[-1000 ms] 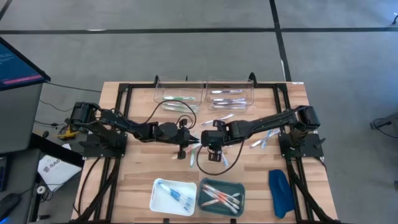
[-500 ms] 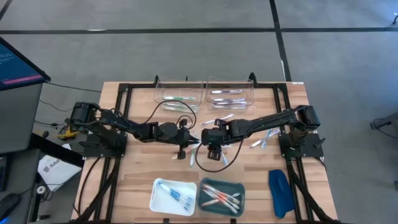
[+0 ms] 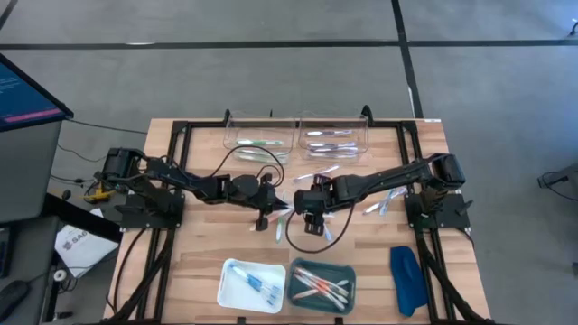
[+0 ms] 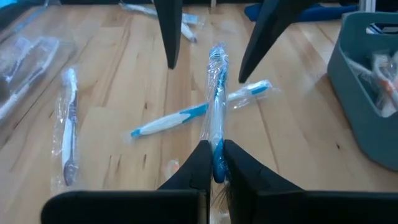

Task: Pick & Place Toothbrushes
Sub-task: Put the blue toothbrush into the white bin

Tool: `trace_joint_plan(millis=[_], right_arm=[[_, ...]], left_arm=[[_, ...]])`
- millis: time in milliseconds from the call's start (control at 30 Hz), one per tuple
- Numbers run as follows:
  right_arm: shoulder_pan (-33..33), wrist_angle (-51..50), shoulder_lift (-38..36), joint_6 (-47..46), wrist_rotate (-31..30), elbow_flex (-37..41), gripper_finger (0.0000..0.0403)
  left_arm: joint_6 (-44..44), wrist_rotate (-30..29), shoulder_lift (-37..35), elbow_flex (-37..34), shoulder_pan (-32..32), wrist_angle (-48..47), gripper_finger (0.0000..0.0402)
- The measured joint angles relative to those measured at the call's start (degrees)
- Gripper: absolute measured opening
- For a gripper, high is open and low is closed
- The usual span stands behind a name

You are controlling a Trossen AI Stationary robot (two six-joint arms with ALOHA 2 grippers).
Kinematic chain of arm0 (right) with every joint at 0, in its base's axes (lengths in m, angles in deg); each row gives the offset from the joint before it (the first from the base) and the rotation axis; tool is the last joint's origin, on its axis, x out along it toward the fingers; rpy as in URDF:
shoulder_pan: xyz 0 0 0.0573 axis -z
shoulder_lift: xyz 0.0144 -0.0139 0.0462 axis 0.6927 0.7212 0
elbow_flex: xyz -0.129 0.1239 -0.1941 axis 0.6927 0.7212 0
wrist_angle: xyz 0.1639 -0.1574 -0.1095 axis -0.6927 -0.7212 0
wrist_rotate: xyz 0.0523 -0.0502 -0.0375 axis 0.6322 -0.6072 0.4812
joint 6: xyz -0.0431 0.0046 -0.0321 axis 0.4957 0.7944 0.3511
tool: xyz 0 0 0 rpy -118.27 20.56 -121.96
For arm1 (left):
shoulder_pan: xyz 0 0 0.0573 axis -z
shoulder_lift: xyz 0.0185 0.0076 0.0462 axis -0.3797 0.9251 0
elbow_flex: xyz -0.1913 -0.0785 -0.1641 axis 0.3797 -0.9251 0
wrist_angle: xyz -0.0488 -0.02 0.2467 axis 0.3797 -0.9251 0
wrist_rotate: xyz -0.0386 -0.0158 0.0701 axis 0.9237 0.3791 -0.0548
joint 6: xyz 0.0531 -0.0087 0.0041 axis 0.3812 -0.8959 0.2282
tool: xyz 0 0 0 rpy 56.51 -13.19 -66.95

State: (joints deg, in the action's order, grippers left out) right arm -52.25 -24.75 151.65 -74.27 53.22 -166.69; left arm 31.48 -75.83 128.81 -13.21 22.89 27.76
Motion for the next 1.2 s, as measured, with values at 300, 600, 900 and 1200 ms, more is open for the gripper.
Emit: trace_joint_plan(millis=[300,600,900,1200], right_arm=[[-1.20,-2.13,-0.02,-2.36,4.24,1.47,0.0255],[-0.37,-5.11,-0.02,-4.96,4.14,2.12,0.0255],[-1.00,-5.14,-0.02,-5.14,4.23,2.12,0.0247],[-1.66,-4.89,-0.02,-4.04,4.63,2.12,0.0143]], left_arm=[[-0.20,0.95,0.00,0.00,-0.61,-0.22,0.0012],[-1.21,4.11,0.00,0.00,-0.61,0.66,0.0012],[-1.29,4.91,0.00,0.00,-0.61,1.12,0.0012],[-1.51,4.53,0.00,0.00,-0.61,1.71,0.0012]])
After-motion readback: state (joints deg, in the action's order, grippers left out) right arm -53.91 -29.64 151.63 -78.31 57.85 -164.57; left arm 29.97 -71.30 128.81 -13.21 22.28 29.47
